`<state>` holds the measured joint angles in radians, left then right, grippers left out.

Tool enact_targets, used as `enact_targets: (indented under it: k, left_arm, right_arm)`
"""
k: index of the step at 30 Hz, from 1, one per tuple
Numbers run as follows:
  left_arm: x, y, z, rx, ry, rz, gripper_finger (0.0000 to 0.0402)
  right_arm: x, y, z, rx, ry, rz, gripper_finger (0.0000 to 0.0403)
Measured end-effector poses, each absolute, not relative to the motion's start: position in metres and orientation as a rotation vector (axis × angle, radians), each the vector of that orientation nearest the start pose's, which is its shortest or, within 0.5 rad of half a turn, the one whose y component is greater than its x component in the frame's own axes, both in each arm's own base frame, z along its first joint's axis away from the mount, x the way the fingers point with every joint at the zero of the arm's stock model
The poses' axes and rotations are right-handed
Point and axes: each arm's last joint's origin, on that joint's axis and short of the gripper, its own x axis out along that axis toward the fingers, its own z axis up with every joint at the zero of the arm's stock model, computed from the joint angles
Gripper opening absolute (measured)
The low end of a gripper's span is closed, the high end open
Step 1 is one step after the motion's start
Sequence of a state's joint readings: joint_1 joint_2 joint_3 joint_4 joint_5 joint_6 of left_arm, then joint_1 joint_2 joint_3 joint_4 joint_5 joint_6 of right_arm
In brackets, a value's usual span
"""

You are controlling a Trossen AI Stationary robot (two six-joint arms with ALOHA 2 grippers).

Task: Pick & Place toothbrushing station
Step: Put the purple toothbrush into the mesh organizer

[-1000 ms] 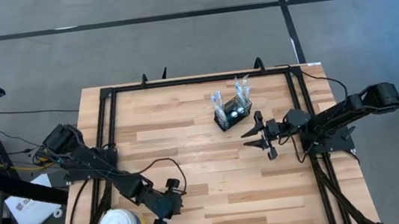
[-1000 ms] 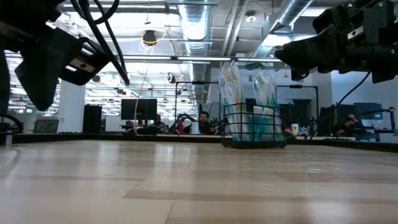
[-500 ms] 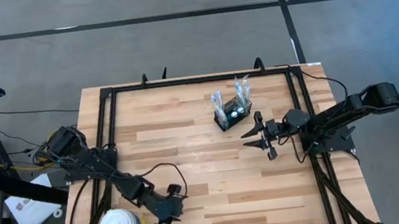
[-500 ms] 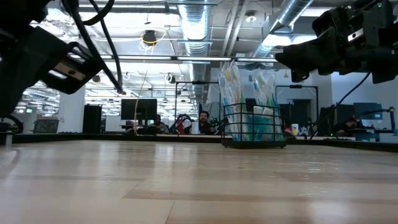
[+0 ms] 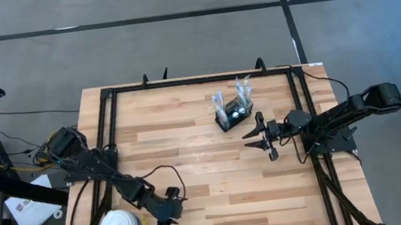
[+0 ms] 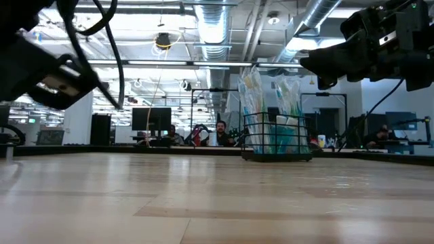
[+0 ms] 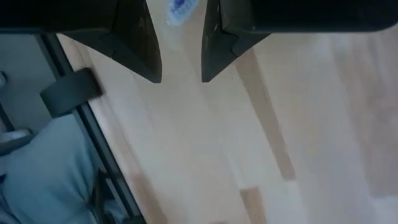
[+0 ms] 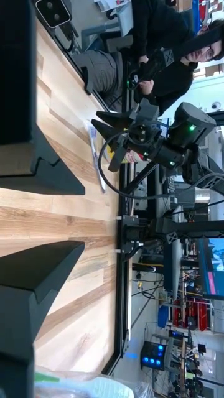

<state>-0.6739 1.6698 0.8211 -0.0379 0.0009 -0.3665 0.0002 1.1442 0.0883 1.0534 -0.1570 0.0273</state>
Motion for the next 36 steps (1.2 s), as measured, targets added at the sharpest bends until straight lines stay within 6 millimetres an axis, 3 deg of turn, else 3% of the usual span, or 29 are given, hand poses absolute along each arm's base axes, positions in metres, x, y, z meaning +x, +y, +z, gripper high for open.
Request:
enact_targets:
  k: [11,20,24,30,36]
  left_arm:
    - [0.247,-0.200,0.126,-0.063,1.044,-0.482,0.0108]
    - [0.246,-0.201,0.125,-0.083,1.070,-0.526,0.0106]
    - [0.246,-0.201,0.124,-0.082,1.074,-0.536,0.0085]
    - [0.245,-0.201,0.124,-0.034,1.063,-0.564,0.0012]
    - [0.242,-0.198,0.121,-0.001,1.101,-0.538,0.0001]
  right_arm:
    - [0.180,0.004,0.160,0.028,0.008,0.157,0.0120]
    - [0.180,0.004,0.159,0.028,0.011,0.157,0.0120]
    - [0.180,0.004,0.159,0.028,0.011,0.157,0.0120]
    - [0.180,0.004,0.159,0.028,0.011,0.157,0.0120]
    - [0.180,0.004,0.159,0.028,0.011,0.157,0.0120]
